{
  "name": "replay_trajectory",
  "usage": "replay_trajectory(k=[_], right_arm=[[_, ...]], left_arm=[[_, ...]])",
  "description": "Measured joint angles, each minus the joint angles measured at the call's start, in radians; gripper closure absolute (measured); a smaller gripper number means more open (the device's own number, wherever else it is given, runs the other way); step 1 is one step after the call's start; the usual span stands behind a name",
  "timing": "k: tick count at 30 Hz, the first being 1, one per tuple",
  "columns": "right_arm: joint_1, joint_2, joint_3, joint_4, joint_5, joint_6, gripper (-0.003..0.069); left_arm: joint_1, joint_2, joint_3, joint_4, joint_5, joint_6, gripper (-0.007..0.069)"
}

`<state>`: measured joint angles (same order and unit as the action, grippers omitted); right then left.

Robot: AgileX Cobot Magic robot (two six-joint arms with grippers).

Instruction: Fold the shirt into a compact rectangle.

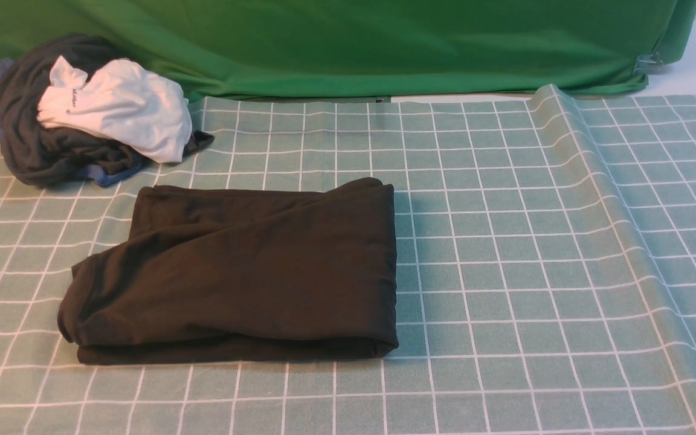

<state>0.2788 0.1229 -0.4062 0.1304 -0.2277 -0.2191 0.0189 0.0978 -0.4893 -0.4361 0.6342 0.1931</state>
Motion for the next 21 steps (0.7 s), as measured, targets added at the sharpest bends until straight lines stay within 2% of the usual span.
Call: replay_trajectory(k=[2, 7, 11, 12, 14, 15, 18, 21], right_arm=[[0.0, 0.0, 0.0, 0.0, 0.0, 0.0, 0.0541], [0.0, 0.0, 0.0, 0.0, 0.0, 0.0, 0.0529], [0.0, 0.0, 0.0, 0.0, 0.0, 0.001, 0.0517], [0.0, 0.0, 0.0, 0.0, 0.0, 0.001, 0.0511], [0.0, 0.0, 0.0, 0.0, 0.0, 0.001, 0.0509], [0.0, 0.0, 0.0, 0.0, 0.0, 0.001, 0.0507], [0.0, 0.0, 0.0, 0.0, 0.0, 0.001, 0.05], [0.0, 0.0, 0.0, 0.0, 0.0, 0.001, 0.0495]], left_arm=[[0.0, 0.0, 0.0, 0.002, -0.001, 0.009, 0.0613], [0.0, 0.001, 0.043, 0.035, -0.088, 0.133, 0.0613], [0.0, 0.001, 0.12, 0.092, -0.22, 0.113, 0.0613], [0.0, 0.0, 0.169, 0.142, -0.283, 0.068, 0.0613], [0.0, -0.001, 0.214, 0.187, -0.316, 0.016, 0.0613], [0.0, -0.003, 0.275, 0.257, -0.352, -0.073, 0.0613], [0.0, -0.006, 0.379, 0.386, -0.399, -0.233, 0.0613], [0.0, -0.032, 0.46, 0.436, -0.43, -0.269, 0.0613]])
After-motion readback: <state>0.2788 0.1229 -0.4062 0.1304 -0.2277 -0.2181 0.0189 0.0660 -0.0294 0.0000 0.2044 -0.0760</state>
